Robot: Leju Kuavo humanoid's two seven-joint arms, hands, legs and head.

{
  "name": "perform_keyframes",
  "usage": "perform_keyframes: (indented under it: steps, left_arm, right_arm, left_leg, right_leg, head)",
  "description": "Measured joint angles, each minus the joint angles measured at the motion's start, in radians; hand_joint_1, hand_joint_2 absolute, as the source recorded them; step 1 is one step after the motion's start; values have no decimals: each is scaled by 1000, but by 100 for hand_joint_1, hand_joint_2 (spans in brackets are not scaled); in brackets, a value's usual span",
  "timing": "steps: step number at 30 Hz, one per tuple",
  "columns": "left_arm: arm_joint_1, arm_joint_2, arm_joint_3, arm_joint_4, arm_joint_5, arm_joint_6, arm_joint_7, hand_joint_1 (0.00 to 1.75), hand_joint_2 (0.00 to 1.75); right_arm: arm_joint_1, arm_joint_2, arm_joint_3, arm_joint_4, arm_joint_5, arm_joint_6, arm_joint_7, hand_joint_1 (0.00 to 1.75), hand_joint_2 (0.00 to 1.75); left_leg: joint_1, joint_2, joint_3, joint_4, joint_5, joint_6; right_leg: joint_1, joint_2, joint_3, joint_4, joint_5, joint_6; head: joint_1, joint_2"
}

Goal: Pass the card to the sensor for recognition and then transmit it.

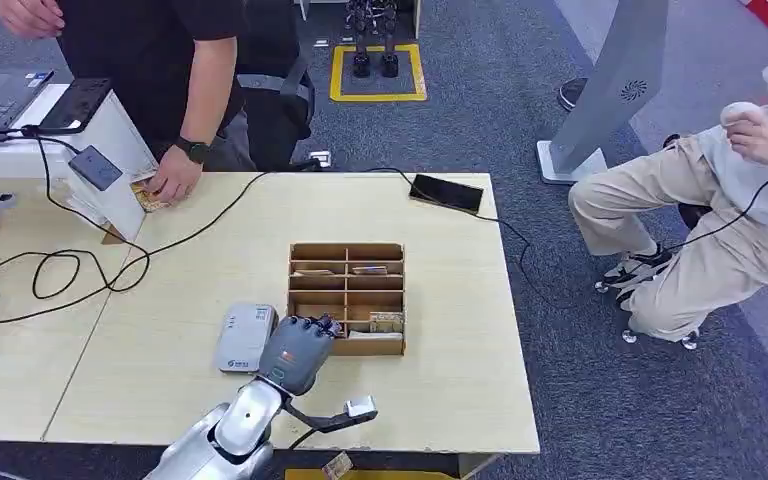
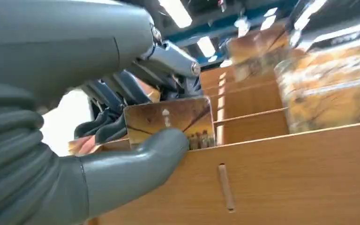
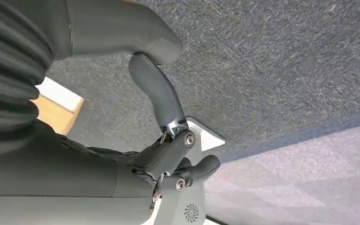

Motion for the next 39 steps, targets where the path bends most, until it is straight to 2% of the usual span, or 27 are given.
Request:
perform_keyframes:
  steps: [3, 5, 8, 12, 13, 15, 20, 23, 26, 32, 34, 37, 39]
  left_arm:
    - [10, -5, 0, 7, 27, 66, -8, 175, 175]
    - [35, -7, 1, 0, 88, 136, -50, 175, 175]
    - [122, -24, 50, -128, 189, 179, -196, 175, 175]
    - [209, -110, 177, -315, 311, 187, -406, 175, 175]
    - [221, -135, 214, -359, 360, 187, -450, 175, 175]
    - [229, -168, 266, -416, 420, 190, -498, 175, 175]
    - [252, -216, 341, -495, 460, 191, -531, 175, 175]
    - [255, -233, 368, -509, 500, 191, -568, 175, 175]
    - [255, -243, 384, -510, 529, 191, -573, 175, 175]
    - [248, -246, 389, -509, 631, 191, -562, 175, 175]
    - [239, -244, 389, -509, 695, 187, -543, 175, 175]
    - [201, -237, 389, -502, 861, 167, -510, 175, 175]
    - [188, -233, 389, -499, 876, 163, -509, 175, 175]
  right_arm:
    - [0, 0, 0, 3, 0, 0, -2, 0, 175]
    - [0, 0, 0, 6, -2, 0, -2, 0, 175]
    - [0, 0, 0, 10, -3, 0, 2, 0, 175]
    - [-2, 0, 0, 13, -6, 0, 11, 0, 175]
    - [-1, 0, 0, 13, -8, 0, 11, 0, 175]
    - [-2, 0, 0, 14, -8, 0, 11, 0, 175]
    - [-2, 0, 0, 14, -8, 0, 11, 0, 175]
    - [-2, 0, 0, 14, -8, 0, 10, 0, 175]
    - [-2, 0, 0, 15, -7, 0, 8, 0, 175]
    - [-2, 0, 0, 16, -10, 0, 6, 0, 175]
    - [-2, 0, 0, 16, -10, 0, 3, 0, 175]
    - [-2, 0, 0, 18, -7, 0, -4, 0, 175]
    - [-3, 0, 0, 19, -6, 0, -5, 0, 175]
  left_leg:
    - [0, 0, 0, 0, 0, 0]
    - [0, 0, 0, 0, 0, 0]
    - [0, -1, -2, 0, 0, 0]
    - [0, -1, -3, 0, -1, 1]
    - [0, -1, -3, 0, -1, 1]
    - [0, -1, -3, 0, -1, 1]
    - [0, -1, -3, 0, 0, 1]
    - [0, -1, -2, 0, 0, 1]
    - [0, -1, -3, 0, 0, 1]
    - [0, -1, -3, 0, 0, 1]
    - [0, -1, -3, 0, 0, 1]
    - [0, -1, -3, 0, 0, 1]
    - [0, -1, -3, 0, 0, 1]
  right_leg:
    - [0, 0, 0, 0, 0, 0]
    - [0, 1, 0, 0, 0, 0]
    - [0, 0, -2, 0, 0, 0]
    - [0, 0, -3, 0, -1, 0]
    - [0, 0, -3, -1, -1, 0]
    - [0, -1, -2, -1, 0, 0]
    - [0, -1, -2, -1, 0, 0]
    - [0, -1, -2, -1, 0, 0]
    - [0, -1, -2, 0, 0, 0]
    - [0, -1, -2, 0, 0, 0]
    - [0, -1, -2, 0, 0, 0]
    - [0, -1, -2, 0, 0, 0]
    - [0, -1, -2, 0, 0, 0]
  head:
    - [0, 0]
    - [0, 0]
    - [0, 0]
    - [0, 0]
    - [0, 0]
    - [0, 0]
    - [0, 0]
    - [0, 0]
    - [0, 0]
    - [0, 0]
    - [0, 0]
    - [0, 0]
    - [0, 0]
